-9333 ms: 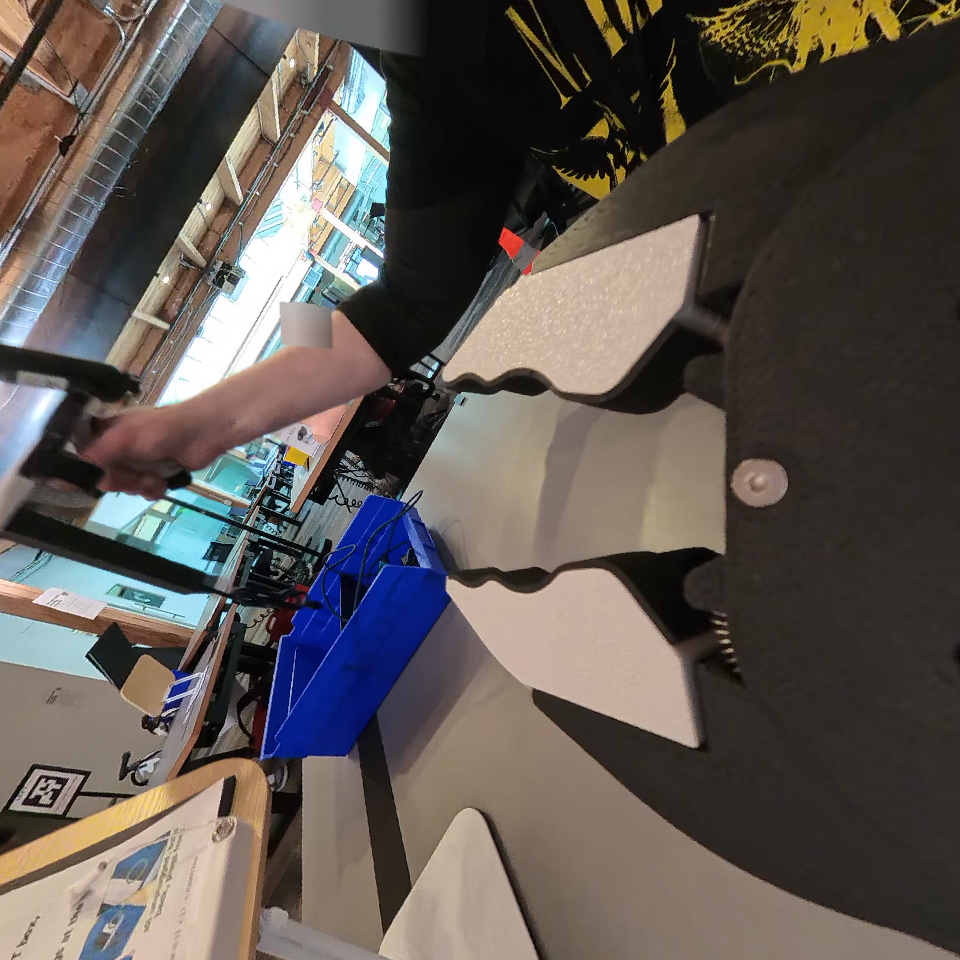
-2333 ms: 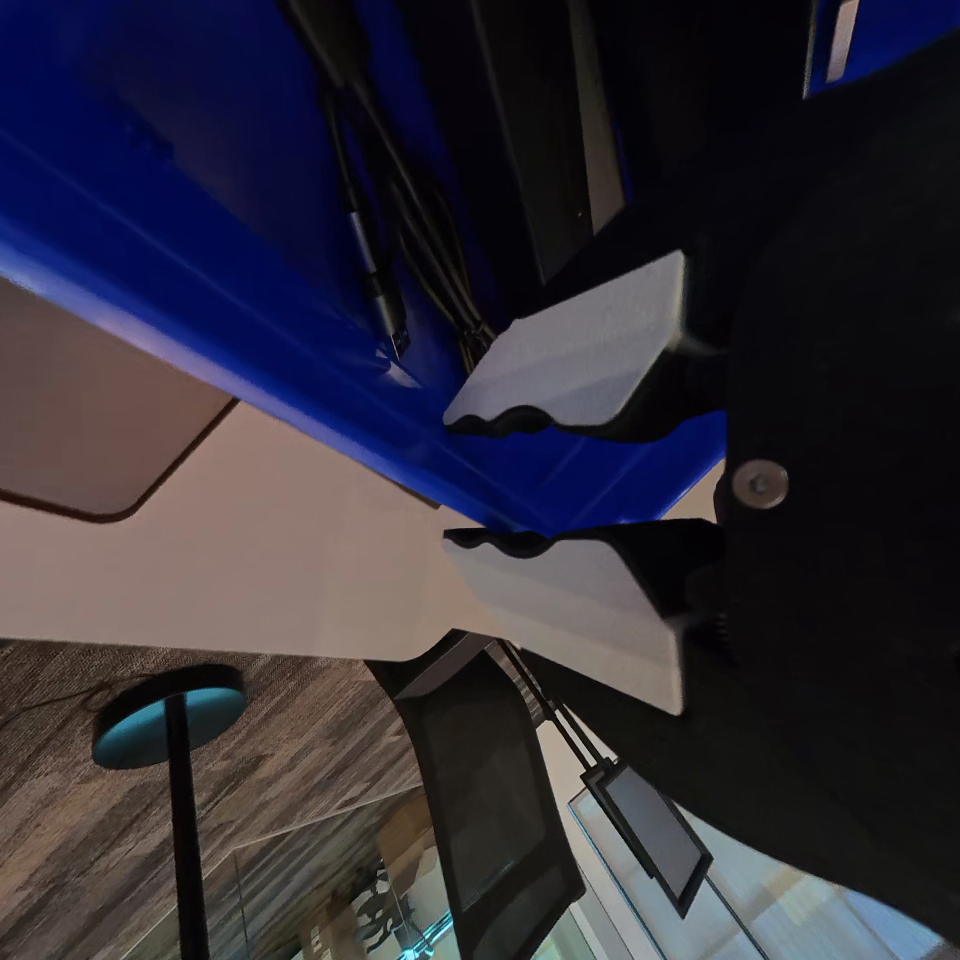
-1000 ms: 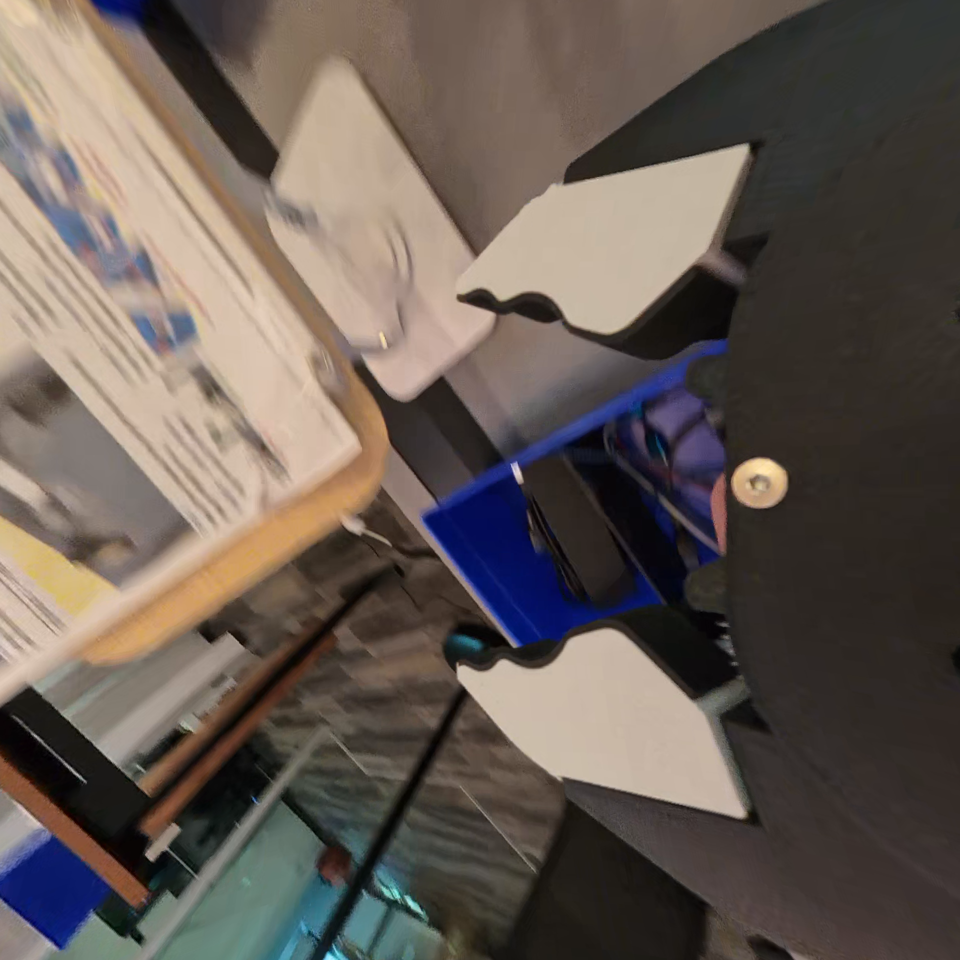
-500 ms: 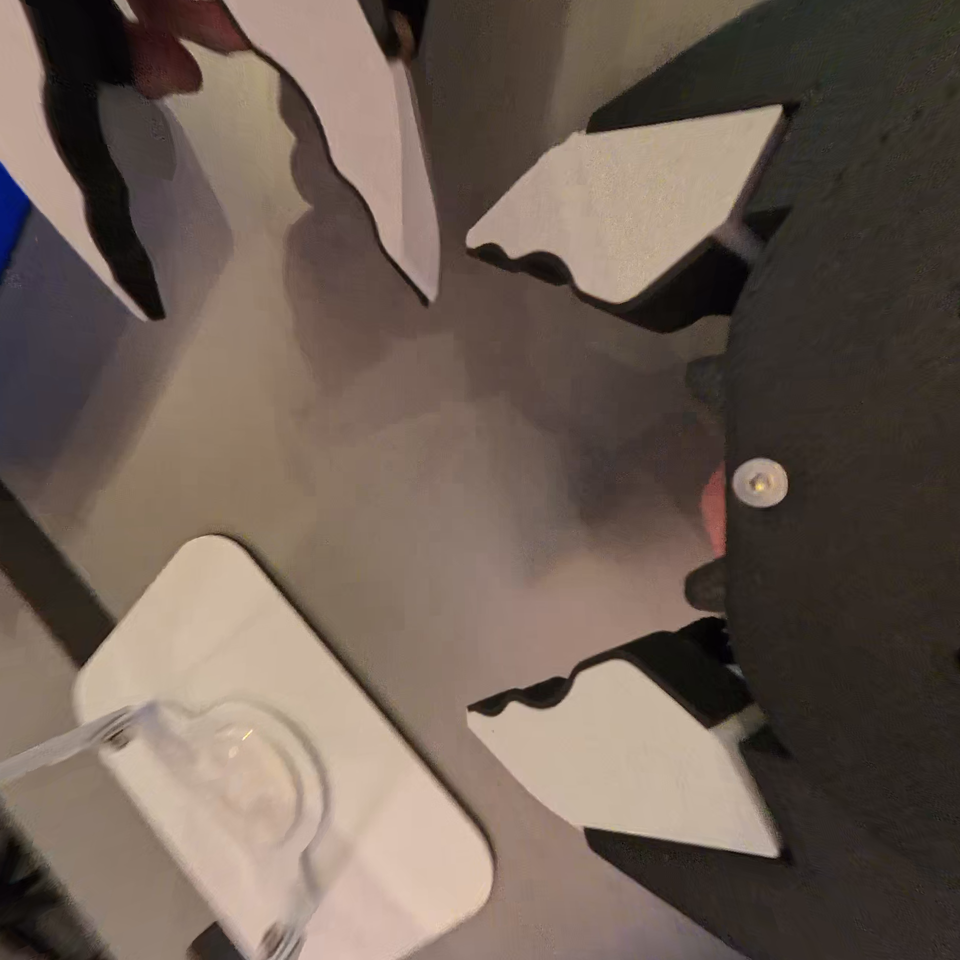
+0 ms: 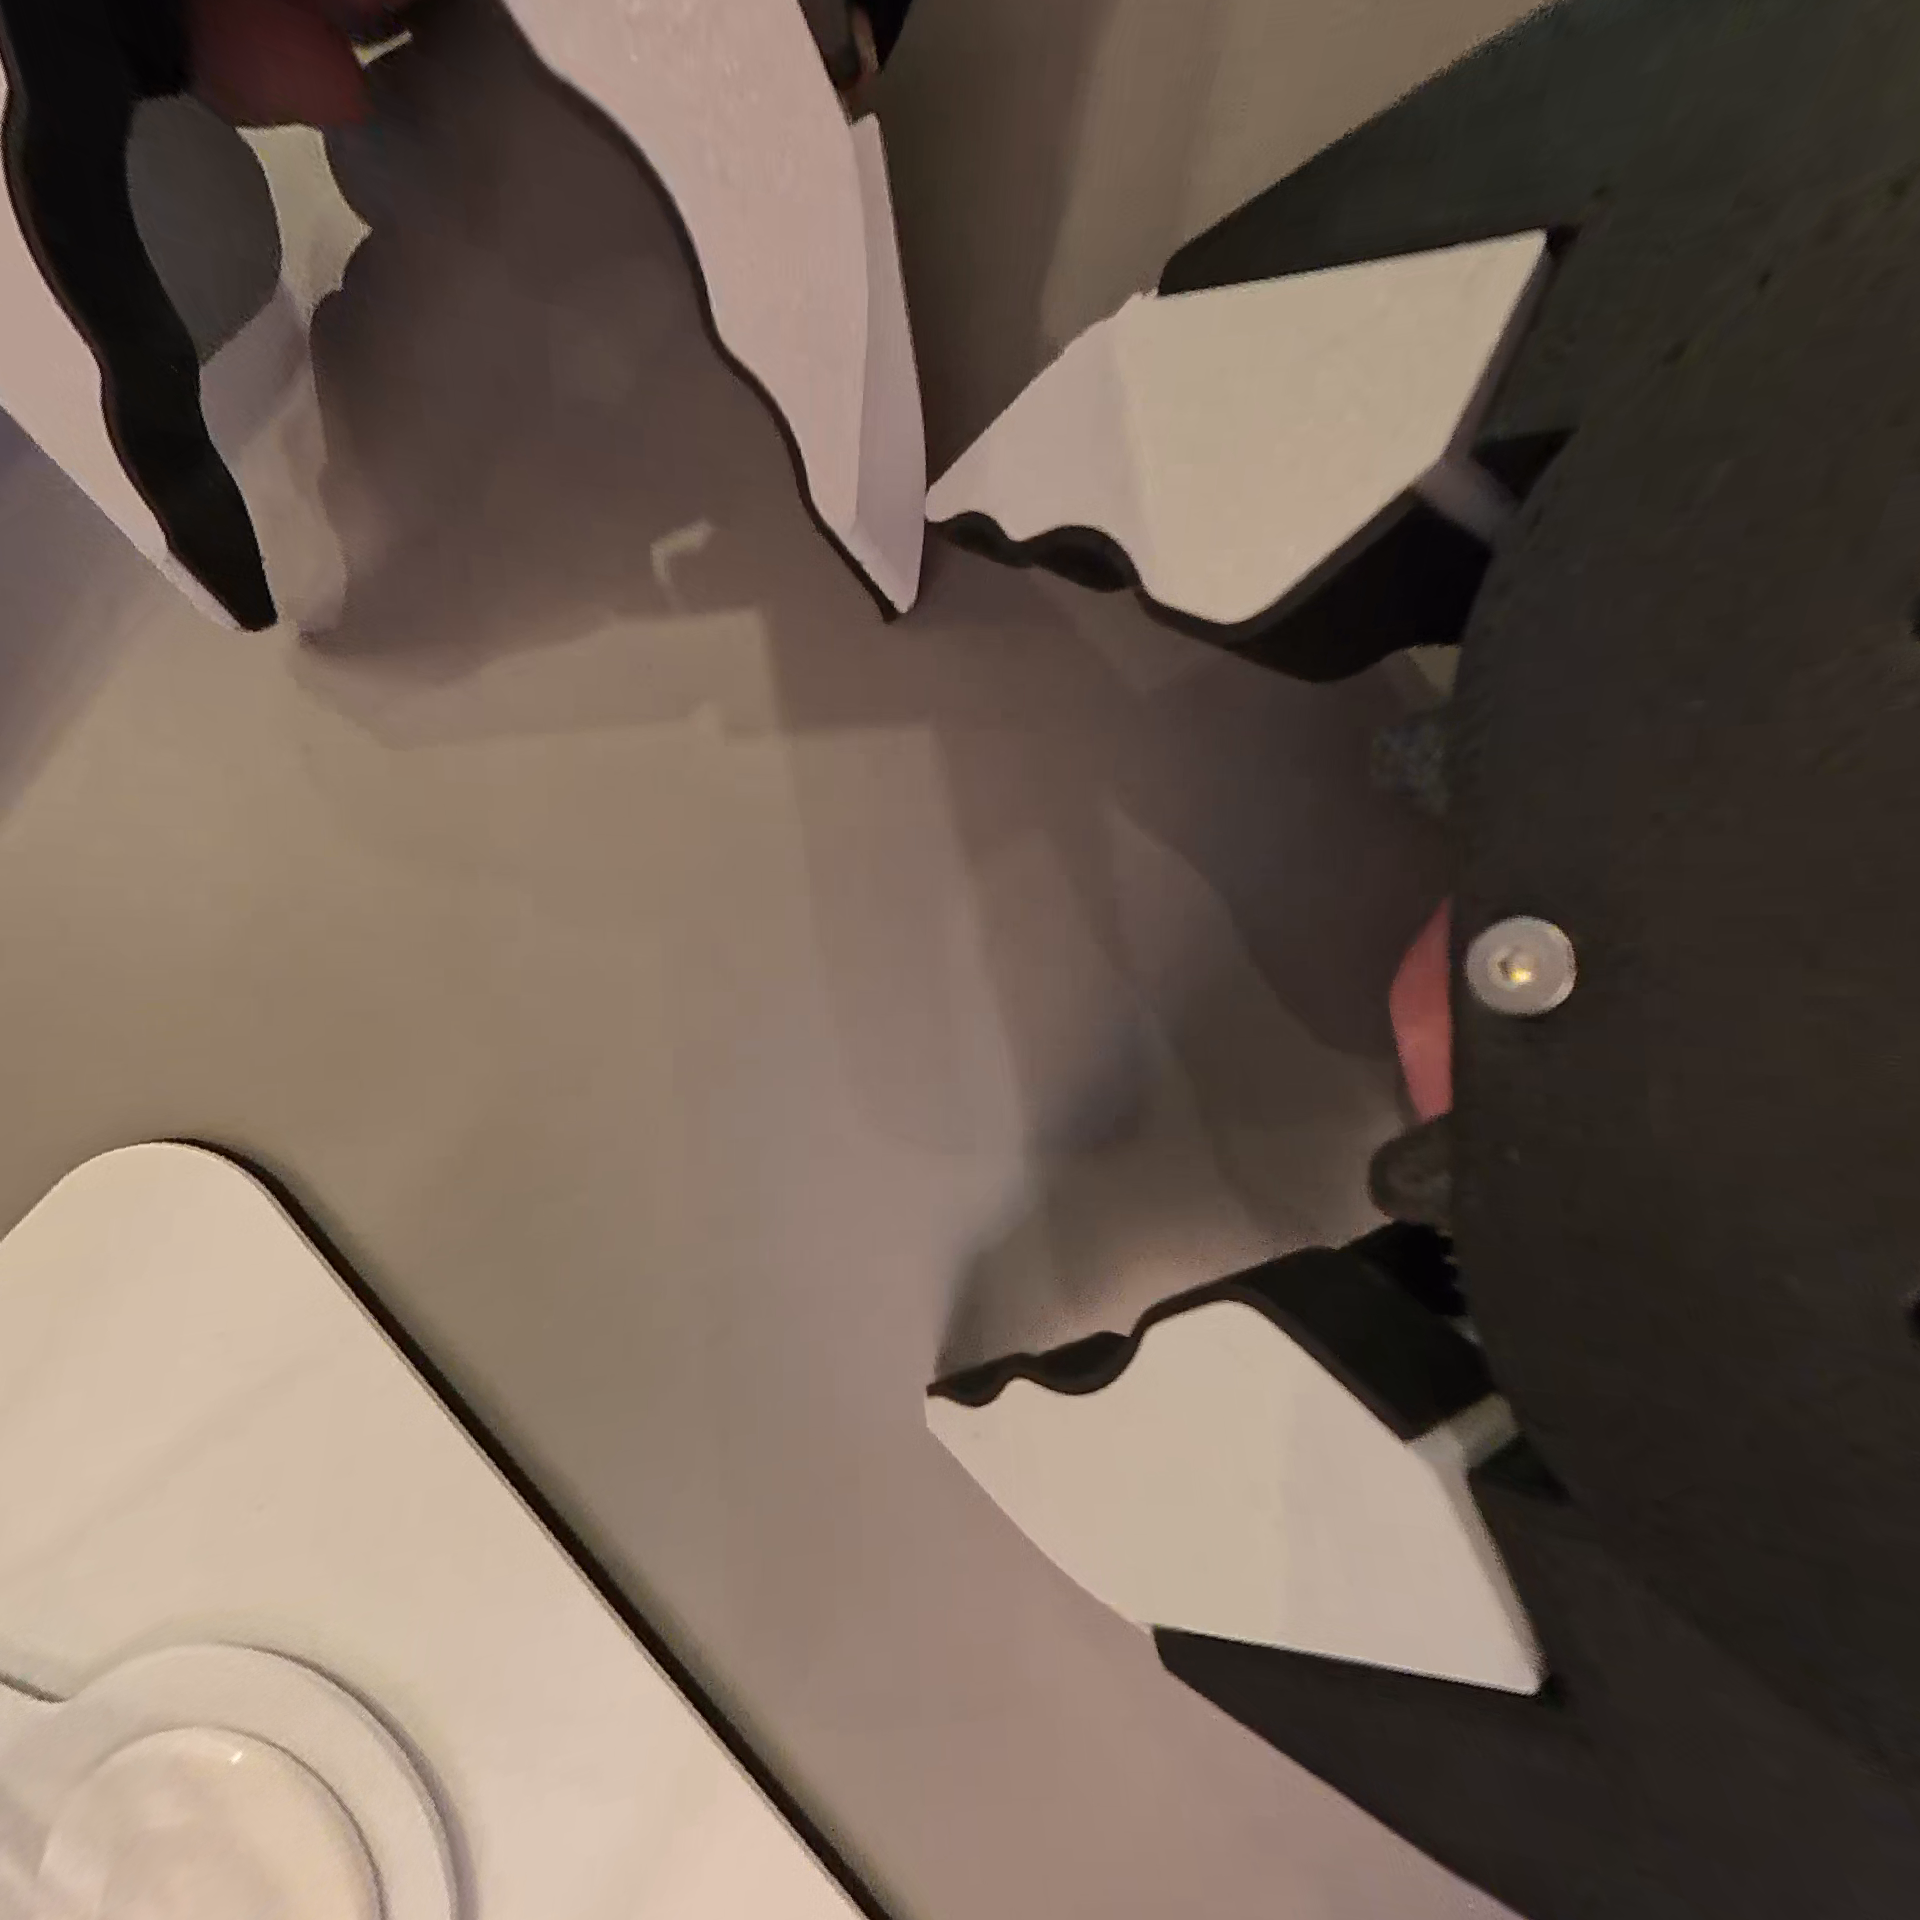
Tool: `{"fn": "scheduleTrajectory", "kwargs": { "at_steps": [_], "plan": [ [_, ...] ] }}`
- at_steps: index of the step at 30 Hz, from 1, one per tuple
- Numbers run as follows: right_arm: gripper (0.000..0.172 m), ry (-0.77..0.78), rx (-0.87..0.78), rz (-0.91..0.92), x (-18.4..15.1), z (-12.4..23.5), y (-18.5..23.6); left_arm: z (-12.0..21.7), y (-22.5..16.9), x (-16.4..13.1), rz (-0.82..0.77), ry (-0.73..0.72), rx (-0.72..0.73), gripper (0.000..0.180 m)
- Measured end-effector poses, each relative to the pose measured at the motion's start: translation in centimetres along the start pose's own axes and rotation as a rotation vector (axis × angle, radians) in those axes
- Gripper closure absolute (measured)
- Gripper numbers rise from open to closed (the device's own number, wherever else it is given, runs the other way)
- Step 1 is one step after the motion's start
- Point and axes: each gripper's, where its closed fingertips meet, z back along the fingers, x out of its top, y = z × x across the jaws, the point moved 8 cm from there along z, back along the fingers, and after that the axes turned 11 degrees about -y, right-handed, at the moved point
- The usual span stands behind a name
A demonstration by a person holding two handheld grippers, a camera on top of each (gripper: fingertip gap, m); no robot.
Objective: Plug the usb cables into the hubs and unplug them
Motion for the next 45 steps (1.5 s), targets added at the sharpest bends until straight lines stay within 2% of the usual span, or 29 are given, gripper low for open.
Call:
{"fn": "scheduleTrajectory", "kwargs": {
  "at_steps": [14, 33, 36, 39, 42, 45],
  "plan": [
    [0.068, 0.009, 0.030, -0.019, -0.4, 0.5, -0.3, -0.3, -0.1, 0.2, 0.000, 0.001, 0.003, 0.037],
    [0.048, -0.002, -0.011, 0.016, -1.1, 1.6, -0.9, -0.7, 0.2, 0.6, 0.032, -0.010, 0.049, 0.042],
    [0.049, -0.153, 0.060, 0.009, -0.1, 2.7, -0.5, -0.4, 0.9, 0.8, 0.062, -0.057, 0.146, 0.056],
    [0.046, -0.475, 0.174, -0.033, 2.9, 5.5, 0.4, -0.2, 1.6, 1.3, 0.064, -0.100, 0.254, 0.051],
    [0.034, -0.751, 0.232, 0.050, 6.0, 8.5, 2.7, -0.8, 1.3, 1.7, -0.014, -0.087, 0.289, 0.050],
    [0.025, -0.941, 0.303, 0.192, 8.5, 10.5, 6.8, -1.2, 1.2, 2.1, -0.029, -0.092, 0.302, 0.050]
  ]
}}
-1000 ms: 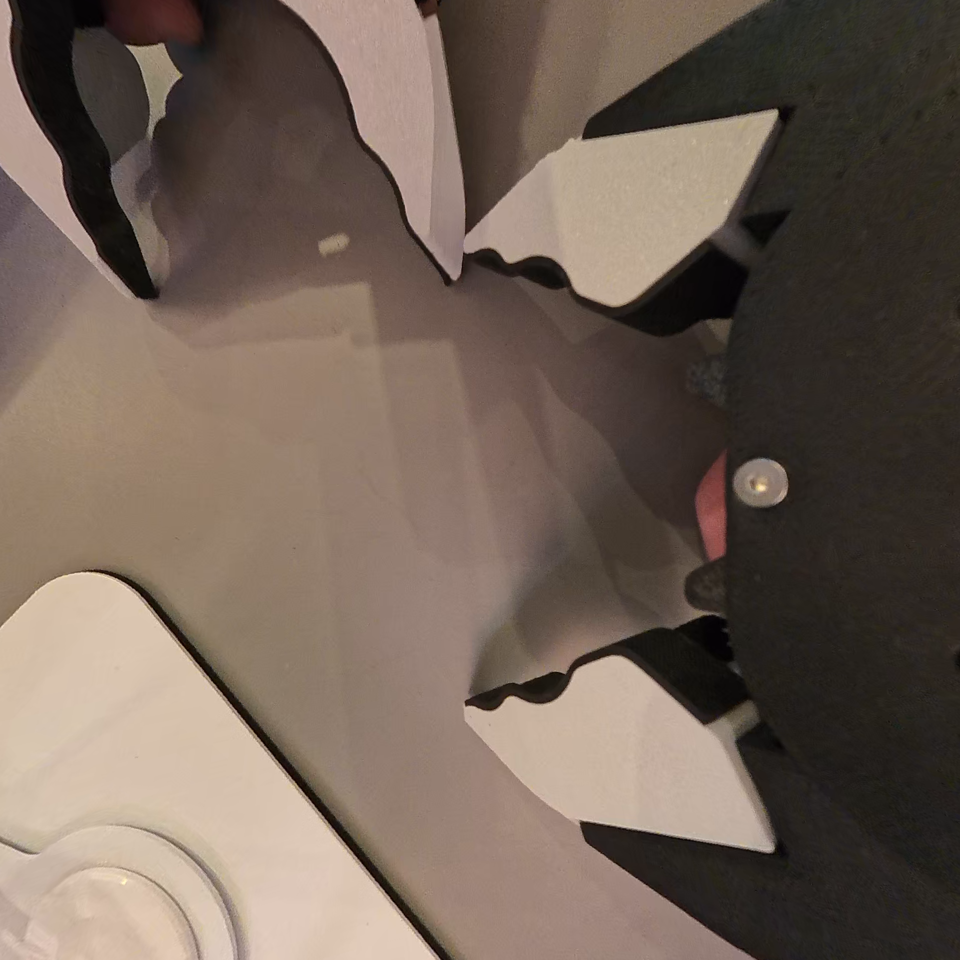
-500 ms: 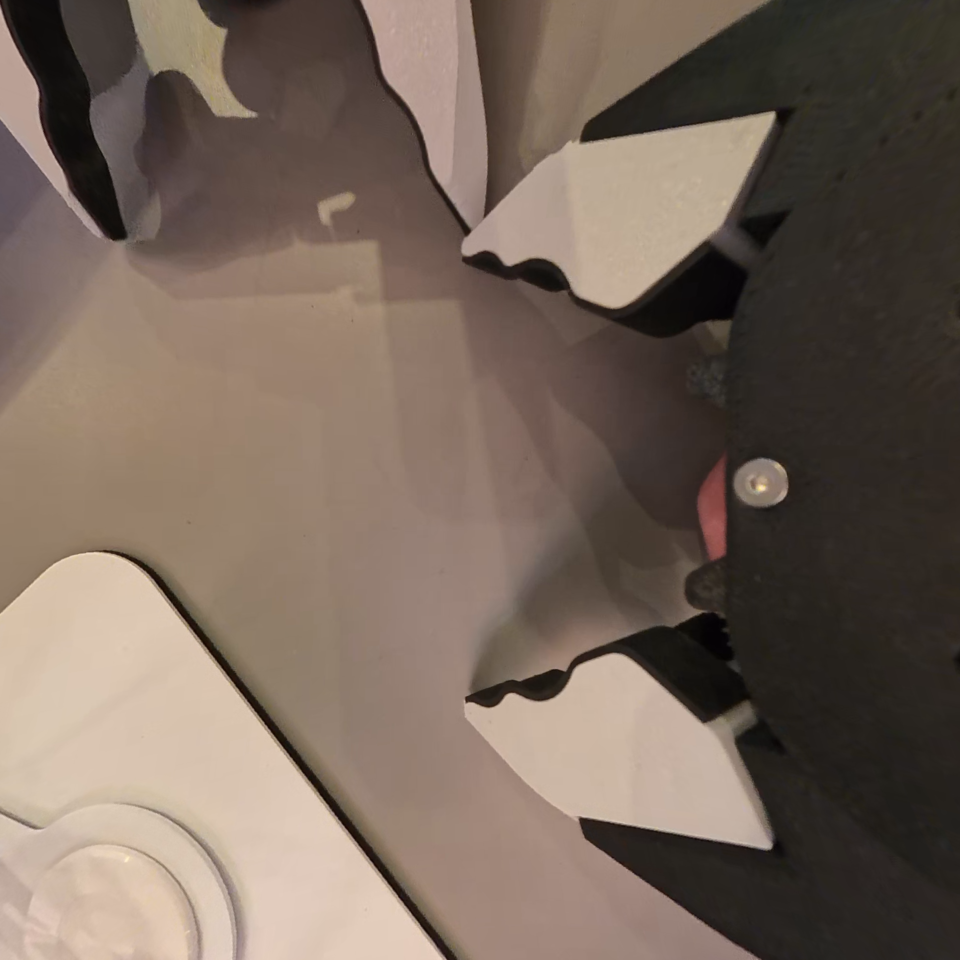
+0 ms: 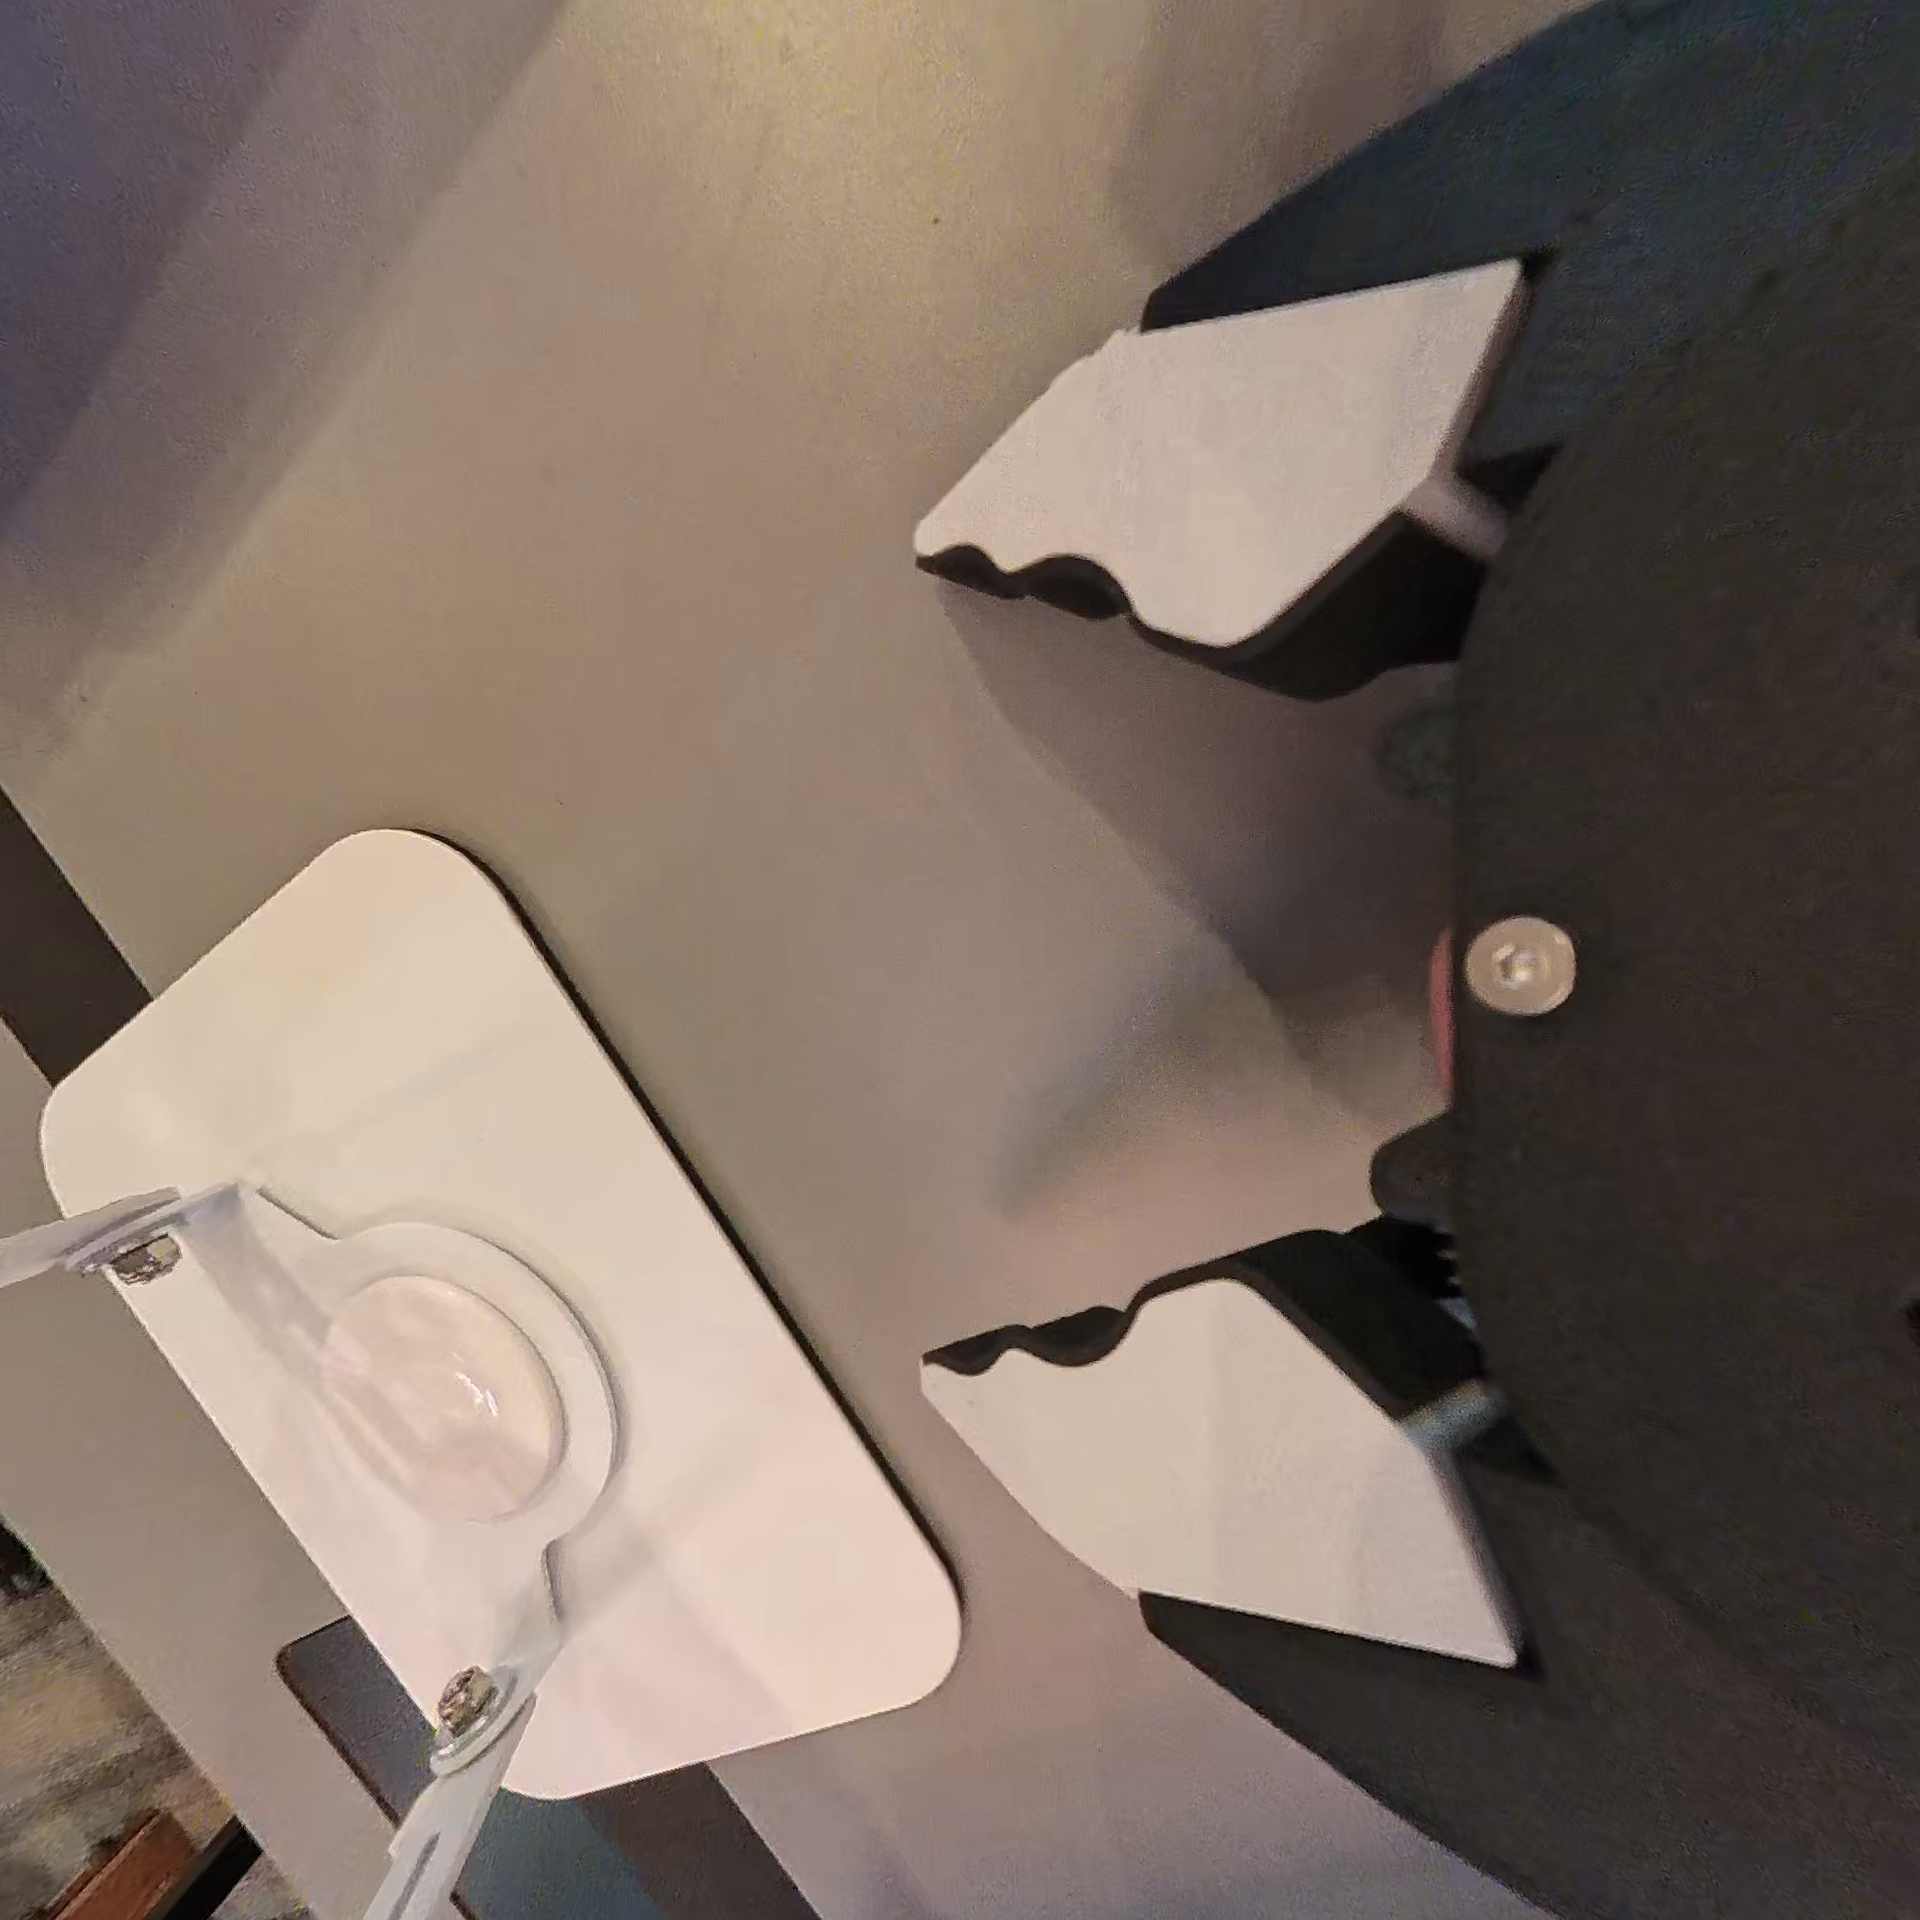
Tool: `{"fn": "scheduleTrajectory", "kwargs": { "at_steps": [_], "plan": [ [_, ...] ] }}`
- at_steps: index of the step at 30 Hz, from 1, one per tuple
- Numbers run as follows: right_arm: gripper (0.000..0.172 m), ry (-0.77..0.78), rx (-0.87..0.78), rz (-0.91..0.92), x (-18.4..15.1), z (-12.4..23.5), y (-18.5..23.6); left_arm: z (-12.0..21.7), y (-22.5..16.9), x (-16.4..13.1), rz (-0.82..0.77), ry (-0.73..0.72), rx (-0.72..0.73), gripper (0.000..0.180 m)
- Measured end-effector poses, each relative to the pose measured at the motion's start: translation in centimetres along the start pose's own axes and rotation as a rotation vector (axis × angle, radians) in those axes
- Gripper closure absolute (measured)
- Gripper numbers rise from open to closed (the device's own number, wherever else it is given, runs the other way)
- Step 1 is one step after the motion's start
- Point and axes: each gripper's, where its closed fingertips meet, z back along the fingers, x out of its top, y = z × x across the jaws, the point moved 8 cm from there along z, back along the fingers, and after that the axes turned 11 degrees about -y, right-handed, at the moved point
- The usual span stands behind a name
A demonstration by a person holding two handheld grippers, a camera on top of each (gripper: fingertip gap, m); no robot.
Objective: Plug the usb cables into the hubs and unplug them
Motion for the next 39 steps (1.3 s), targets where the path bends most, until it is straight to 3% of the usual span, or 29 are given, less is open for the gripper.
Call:
{"fn": "scheduleTrajectory", "kwargs": {
  "at_steps": [6, 13, 22, 32, 39],
  "plan": [
    [0.025, -0.080, 0.137, 0.135, 2.2, -4.8, 5.4, -0.1, -0.1, 0.1, -0.010, -0.006, 0.009, 0.051],
    [0.025, 0.108, 0.126, 0.284, 0.0, -8.4, 6.0, -0.1, -0.1, 0.1, -0.010, -0.006, 0.004, 0.052],
    [0.025, 0.261, 0.135, 0.273, -2.3, -9.5, 5.7, -0.1, 0.0, 0.1, 0.005, 0.003, -0.004, 0.051],
    [0.025, 0.149, 0.041, 0.313, 1.4, -6.5, 3.6, 0.0, -0.1, 0.1, -0.006, -0.004, 0.002, 0.052],
    [0.025, 0.206, -0.142, 0.348, 0.0, -2.0, -1.0, 0.0, 0.0, 0.1, 0.002, 0.001, 0.014, 0.049]
  ]
}}
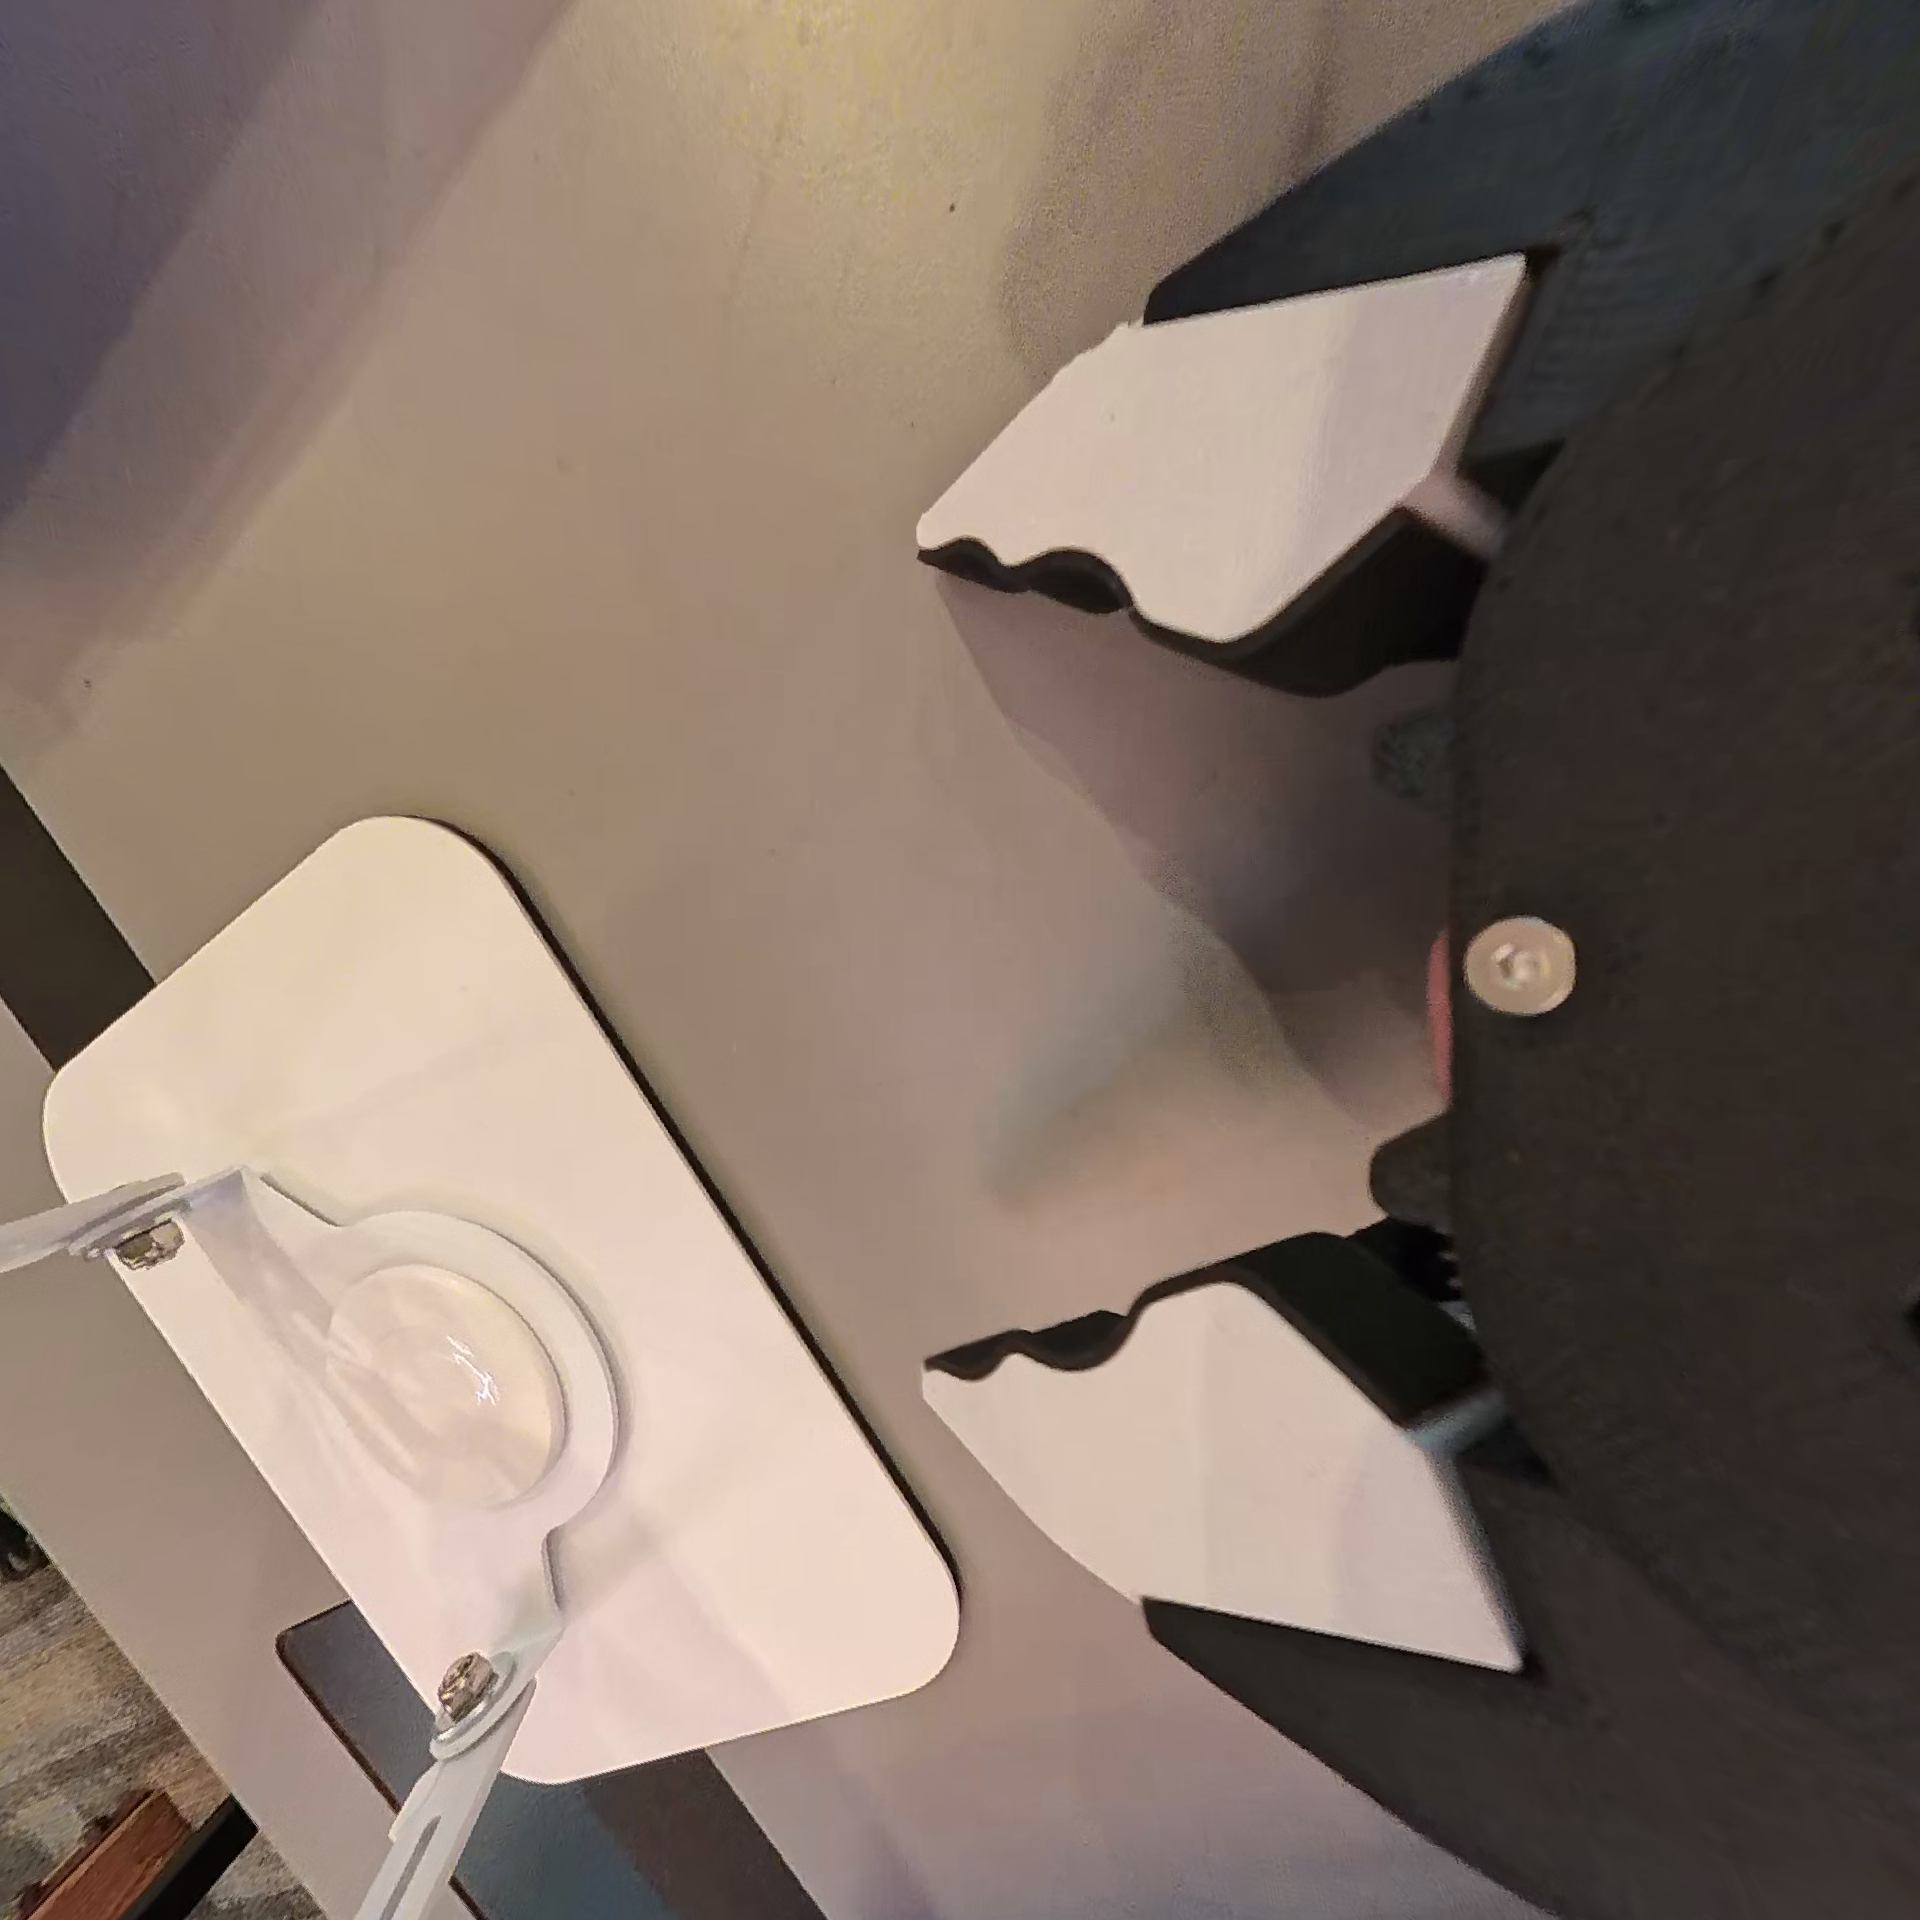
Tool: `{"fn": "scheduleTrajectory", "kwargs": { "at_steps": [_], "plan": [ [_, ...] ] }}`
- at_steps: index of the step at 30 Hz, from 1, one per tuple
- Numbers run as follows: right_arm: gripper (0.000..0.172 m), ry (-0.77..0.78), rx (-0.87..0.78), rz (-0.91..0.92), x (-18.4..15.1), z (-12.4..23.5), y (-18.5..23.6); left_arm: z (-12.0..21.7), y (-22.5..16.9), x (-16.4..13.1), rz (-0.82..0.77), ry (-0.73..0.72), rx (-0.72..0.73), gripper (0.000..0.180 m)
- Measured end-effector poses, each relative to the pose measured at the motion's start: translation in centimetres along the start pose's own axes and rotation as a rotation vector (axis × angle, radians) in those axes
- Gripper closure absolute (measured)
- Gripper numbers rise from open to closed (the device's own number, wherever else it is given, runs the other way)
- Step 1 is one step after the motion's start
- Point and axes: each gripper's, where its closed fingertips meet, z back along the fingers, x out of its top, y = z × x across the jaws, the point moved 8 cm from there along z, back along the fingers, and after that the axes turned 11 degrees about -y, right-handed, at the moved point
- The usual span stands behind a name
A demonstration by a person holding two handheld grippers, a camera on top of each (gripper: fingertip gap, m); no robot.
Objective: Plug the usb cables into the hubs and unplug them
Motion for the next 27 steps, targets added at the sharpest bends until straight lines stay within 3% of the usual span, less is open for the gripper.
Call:
{"fn": "scheduleTrajectory", "kwargs": {
  "at_steps": [7, 17, 22, 27],
  "plan": [
    [0.025, 0.117, -0.116, 0.005, -5.1, 2.4, -2.6, 0.2, 0.0, 0.0, -0.009, -0.009, 0.029, 0.047],
    [0.032, 0.281, -0.310, -0.020, -9.3, 3.8, -5.2, 0.7, 0.6, 0.4, 0.036, -0.075, 0.027, 0.047],
    [0.028, 0.413, -0.399, -0.031, -11.7, 4.2, -6.2, 2.0, 1.6, 1.2, 0.120, -0.224, -0.008, 0.046],
    [0.025, 0.523, -0.447, -0.087, -13.1, 4.5, -6.7, 6.2, 1.4, 4.2, 0.142, -0.508, -0.058, 0.045]
  ]
}}
